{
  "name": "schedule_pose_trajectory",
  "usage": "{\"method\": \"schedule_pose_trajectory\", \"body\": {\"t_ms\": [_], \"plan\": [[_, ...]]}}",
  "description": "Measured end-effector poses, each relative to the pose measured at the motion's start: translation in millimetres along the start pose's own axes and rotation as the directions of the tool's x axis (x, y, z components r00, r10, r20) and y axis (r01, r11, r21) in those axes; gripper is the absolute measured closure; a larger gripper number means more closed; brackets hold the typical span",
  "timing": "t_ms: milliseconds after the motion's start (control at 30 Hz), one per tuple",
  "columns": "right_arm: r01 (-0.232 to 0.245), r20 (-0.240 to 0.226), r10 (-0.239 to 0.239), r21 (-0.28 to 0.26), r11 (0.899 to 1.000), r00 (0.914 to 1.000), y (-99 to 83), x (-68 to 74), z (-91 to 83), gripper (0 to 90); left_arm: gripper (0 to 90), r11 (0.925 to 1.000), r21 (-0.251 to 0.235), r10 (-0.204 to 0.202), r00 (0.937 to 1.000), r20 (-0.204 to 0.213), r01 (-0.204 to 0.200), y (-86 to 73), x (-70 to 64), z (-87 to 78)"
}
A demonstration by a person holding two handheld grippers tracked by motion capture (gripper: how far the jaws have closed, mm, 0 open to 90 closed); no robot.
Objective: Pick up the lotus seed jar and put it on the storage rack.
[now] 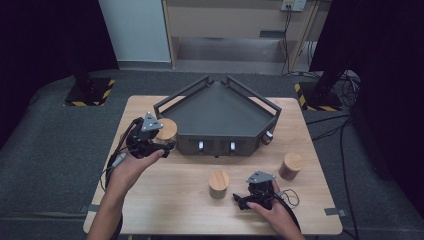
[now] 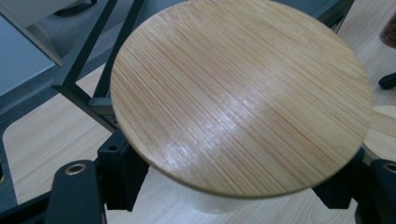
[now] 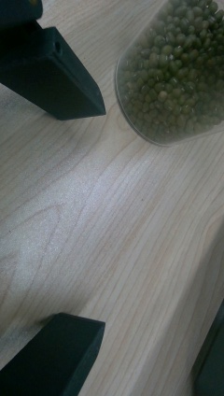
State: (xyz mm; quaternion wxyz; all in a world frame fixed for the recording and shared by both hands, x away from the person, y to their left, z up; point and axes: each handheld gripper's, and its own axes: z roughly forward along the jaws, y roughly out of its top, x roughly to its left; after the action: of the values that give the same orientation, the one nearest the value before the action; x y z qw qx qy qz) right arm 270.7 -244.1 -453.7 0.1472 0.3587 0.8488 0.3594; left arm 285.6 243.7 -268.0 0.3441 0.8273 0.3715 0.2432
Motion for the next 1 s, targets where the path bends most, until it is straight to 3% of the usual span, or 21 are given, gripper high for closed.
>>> {"method": "schedule_pose_trajectory", "body": {"t_ms": [267, 1000], "plan": [[0.000, 0.000, 0.000, -0.001, 1.000, 1.0000, 0.0, 0.0, 0.0, 0.8, 24.3, 0.9999, 0.002, 0.015, 0.9999, -0.001, -0.015, 12.5, -0.4, 7.3], [0.001, 0.000, -0.001, -0.002, 1.000, 1.0000, -0.3, -0.1, 0.1, 0.8, 24.3, 0.9999, -0.009, 0.010, 0.9999, 0.002, -0.010, 24.7, 6.4, 24.8]]}}
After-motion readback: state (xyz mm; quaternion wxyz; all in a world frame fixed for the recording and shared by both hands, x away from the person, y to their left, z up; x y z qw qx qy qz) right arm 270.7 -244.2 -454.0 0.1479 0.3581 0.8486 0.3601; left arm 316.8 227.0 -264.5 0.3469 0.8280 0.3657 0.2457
